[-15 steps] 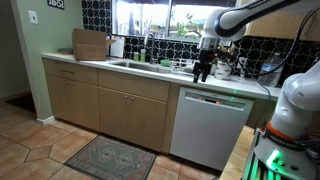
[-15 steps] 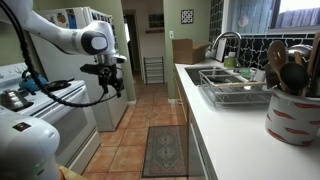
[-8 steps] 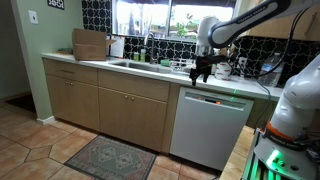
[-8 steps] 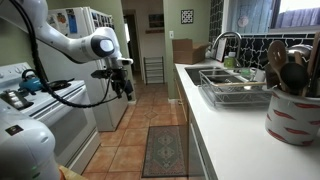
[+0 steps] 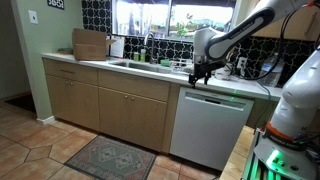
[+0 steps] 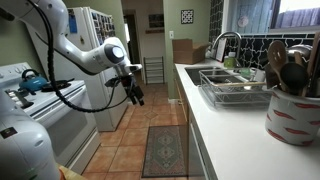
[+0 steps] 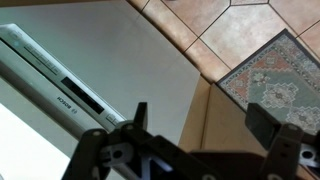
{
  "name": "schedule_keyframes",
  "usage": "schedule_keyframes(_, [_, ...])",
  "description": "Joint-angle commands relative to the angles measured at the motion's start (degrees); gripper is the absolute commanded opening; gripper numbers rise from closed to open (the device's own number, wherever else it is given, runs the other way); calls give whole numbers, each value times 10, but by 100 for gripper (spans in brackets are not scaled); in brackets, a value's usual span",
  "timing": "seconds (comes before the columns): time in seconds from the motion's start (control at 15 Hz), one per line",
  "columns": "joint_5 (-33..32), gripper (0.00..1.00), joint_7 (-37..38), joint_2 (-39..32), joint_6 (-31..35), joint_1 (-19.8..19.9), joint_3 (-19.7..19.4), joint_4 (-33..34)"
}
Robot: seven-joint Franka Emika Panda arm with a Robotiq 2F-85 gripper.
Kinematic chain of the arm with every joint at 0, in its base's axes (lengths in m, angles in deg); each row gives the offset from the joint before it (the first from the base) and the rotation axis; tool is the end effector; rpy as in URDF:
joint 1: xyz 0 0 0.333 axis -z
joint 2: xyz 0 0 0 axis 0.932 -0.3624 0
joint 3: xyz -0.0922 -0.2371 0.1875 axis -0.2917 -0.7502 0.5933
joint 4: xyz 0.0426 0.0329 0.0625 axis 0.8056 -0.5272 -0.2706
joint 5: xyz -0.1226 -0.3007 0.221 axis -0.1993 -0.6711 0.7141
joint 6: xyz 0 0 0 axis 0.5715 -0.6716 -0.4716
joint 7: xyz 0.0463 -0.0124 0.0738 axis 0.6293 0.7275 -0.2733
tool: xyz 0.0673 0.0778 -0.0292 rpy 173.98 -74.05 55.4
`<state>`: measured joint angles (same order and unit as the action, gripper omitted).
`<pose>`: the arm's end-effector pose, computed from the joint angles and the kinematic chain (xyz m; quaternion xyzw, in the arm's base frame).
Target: Push the second button from the left on the dish washing machine
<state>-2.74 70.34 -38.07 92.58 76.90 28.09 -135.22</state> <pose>0.4313 -0.0094 0.3714 0.9620 -0.2135 0.0460 0.1636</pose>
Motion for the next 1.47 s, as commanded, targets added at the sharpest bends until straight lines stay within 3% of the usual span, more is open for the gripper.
schedule_keyframes(0.0, [-99,100,106,-51,26,17,0,17])
schedule_keyframes(0.33, [-208,100,172,-115,23,4,-32,42])
schedule_keyframes(0.67, [-280,100,159,-176,28,-9,-72,58])
schedule_keyframes(1.4, [-370,100,123,-319,15,-27,-137,134])
